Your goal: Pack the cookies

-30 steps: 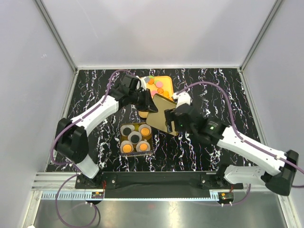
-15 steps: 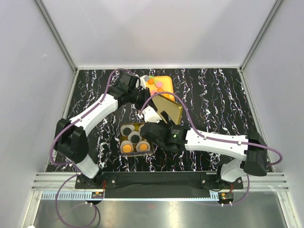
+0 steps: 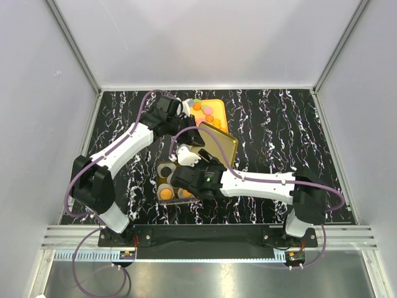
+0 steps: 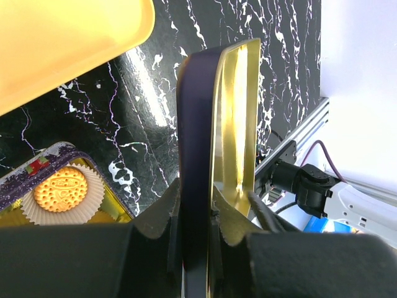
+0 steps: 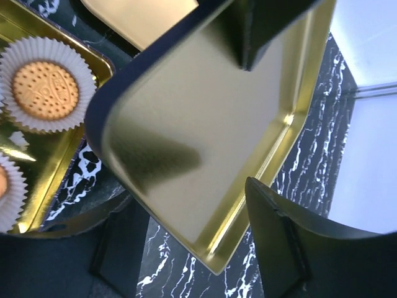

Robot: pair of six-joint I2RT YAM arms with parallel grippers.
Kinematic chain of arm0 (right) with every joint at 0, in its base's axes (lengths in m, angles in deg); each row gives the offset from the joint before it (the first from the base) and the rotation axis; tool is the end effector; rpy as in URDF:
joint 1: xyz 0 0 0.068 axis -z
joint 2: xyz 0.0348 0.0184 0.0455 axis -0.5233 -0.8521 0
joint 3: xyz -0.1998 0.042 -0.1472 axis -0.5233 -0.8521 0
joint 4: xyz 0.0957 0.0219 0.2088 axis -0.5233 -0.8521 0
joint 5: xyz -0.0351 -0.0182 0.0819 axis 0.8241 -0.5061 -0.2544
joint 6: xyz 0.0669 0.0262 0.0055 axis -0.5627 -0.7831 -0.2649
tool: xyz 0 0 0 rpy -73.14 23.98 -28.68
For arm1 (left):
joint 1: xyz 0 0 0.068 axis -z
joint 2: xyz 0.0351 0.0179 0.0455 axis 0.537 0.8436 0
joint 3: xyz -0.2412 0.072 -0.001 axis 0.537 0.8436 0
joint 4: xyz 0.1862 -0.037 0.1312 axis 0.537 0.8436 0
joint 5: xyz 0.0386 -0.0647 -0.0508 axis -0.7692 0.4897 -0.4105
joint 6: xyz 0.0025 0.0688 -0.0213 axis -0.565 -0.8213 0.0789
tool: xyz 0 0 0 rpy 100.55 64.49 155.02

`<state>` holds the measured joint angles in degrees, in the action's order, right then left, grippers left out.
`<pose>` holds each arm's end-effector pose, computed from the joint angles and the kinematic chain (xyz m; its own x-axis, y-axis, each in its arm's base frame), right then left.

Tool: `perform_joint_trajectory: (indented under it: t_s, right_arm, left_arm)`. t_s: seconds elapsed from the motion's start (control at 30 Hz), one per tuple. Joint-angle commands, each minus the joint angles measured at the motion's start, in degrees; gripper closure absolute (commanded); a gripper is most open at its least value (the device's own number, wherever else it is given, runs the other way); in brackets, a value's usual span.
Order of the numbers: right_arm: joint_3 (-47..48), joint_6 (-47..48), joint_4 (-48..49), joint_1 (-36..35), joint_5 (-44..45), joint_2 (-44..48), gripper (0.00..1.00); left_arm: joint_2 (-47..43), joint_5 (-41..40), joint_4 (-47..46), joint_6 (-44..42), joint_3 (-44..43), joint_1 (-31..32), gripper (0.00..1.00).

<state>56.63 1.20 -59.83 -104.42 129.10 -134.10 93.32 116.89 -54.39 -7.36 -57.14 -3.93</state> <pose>0.1404 0.2894 0.2353 -0.3212 -0.7563 -0.5699 -0.3920 0.6540 -0.6470 0.2814 -0.1888 0.2648 -0.9359 -0.0201 -0.3516 0.2467 0.6750 -0.6953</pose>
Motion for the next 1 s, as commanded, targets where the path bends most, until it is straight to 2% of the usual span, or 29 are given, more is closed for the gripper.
perform_joint_trajectory:
  t_s: [0.0, 0.2, 0.33, 0.47, 0.5, 0.63, 0.67, 0.73, 0.77, 0.87, 0.9, 0.97]
  right_arm:
    - [2.78, 2.0, 1.97, -0.62, 5.37, -0.63, 0.34]
    - [2.08, 4.82, 4.34, -0.7, 8.27, -0.9, 0.54]
    - [2.08, 6.05, 5.66, -0.62, 8.98, -1.16, 0.61]
    - [2.51, 7.63, 6.63, -0.7, 10.03, -1.86, 0.83]
    - [2.6, 7.72, 6.72, -0.62, 10.38, -1.86, 0.92]
    - [3.04, 7.99, 6.72, -0.62, 10.48, -1.16, 1.0]
    - [3.3, 7.99, 6.63, -0.62, 10.13, -0.64, 1.0]
    - [3.83, 7.81, 5.49, -0.62, 8.81, 0.15, 1.0]
    - [4.1, 7.38, 4.01, -0.62, 8.02, 1.12, 1.0]
    - [4.45, 6.58, 2.77, -0.7, 1.53, 4.27, 1.0]
    - [4.54, 6.23, 2.33, -0.7, -3.01, 5.25, 1.0]
    - [5.24, 4.66, 0.75, -0.44, -7.43, 7.88, 1.0]
  left_arm:
    - [-3.16, 2.51, -1.2, -0.32, -0.73, -0.34, 1.0]
    - [-4.66, 3.47, -1.38, -0.14, -0.03, -0.26, 1.0]
    - [-5.45, 4.09, -1.73, 0.12, 0.5, -0.34, 1.0]
    - [-6.15, 4.44, -1.47, -0.32, 0.59, -0.34, 0.96]
    - [-6.33, 4.27, -1.38, -0.49, 0.5, -0.34, 0.9]
    - [-6.94, 3.04, -0.59, -1.54, -0.99, -0.26, 0.68]
    - [-7.03, 2.43, -0.15, -1.64, -1.52, -0.34, 0.51]
    - [-6.95, -0.2, 0.81, -2.51, -3.45, -0.43, 0.37]
    - [-6.86, -1.52, 1.25, -2.95, -4.41, -0.61, 0.26]
    - [-6.33, -5.57, 2.57, -4.01, -9.24, -2.27, 0.16]
    - [-5.89, -6.01, 2.66, -4.1, -11.78, -3.15, 0.13]
    - [-5.45, -5.49, 2.75, -3.92, -14.17, -6.4, 0.12]
